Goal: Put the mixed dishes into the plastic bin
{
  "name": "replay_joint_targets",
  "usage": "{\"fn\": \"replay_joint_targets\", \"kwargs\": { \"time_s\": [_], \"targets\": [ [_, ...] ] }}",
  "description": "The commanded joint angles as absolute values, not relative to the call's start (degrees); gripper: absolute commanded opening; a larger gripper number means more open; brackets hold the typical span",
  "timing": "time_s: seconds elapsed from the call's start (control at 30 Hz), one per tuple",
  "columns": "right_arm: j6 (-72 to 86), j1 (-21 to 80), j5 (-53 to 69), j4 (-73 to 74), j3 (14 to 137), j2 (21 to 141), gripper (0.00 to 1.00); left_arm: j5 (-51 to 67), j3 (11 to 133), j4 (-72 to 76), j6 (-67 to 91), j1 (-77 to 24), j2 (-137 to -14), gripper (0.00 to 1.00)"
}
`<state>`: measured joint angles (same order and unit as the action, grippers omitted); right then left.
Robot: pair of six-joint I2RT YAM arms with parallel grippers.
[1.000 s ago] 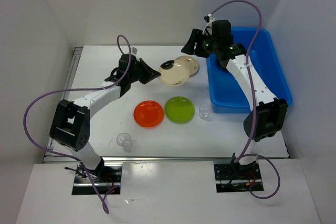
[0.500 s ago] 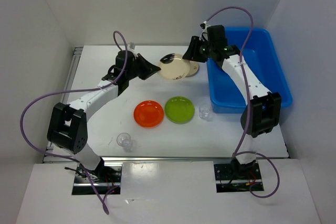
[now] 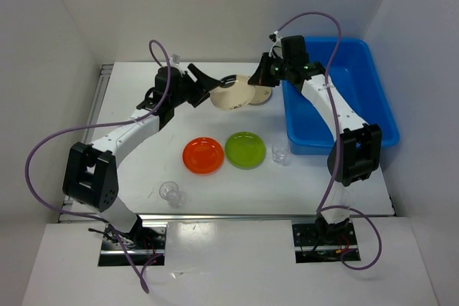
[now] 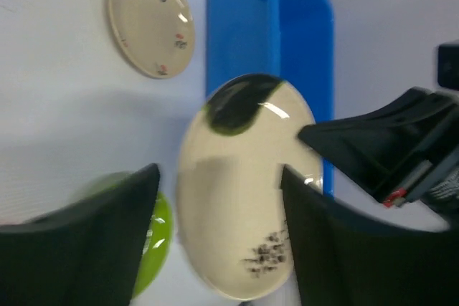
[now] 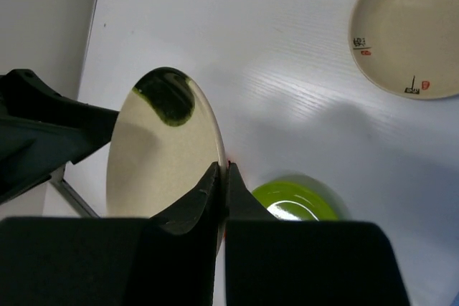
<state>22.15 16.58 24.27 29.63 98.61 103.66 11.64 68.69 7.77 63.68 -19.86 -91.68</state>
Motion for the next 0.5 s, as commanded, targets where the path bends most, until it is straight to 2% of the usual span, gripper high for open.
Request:
{"fn": "replay_joint_targets", "kwargs": {
  "time_s": [0.0,0.03,0.27,0.47],
  "targets": [
    [22.24,17.14,24.88,30.05,101.51,104.94,0.01,10.81,71.54,14.33,64.6,-20.48,-92.63,0.82],
    [22.24,17.14,24.09,30.06,102.3,104.94,0.01,10.11,71.54,14.33,63.99,-20.48,-93.16,0.99],
    [21.1,15.04,10.4,36.82,112.3,105.47,0.01,7.56,72.69,11.78,61.27,-20.48,-93.87,0.99],
    [21.8,1.69,2.2,40.08,118.21,107.84,0.01,5.36,67.25,11.25,59.85,-19.34,-88.86,0.99]
  ]
}}
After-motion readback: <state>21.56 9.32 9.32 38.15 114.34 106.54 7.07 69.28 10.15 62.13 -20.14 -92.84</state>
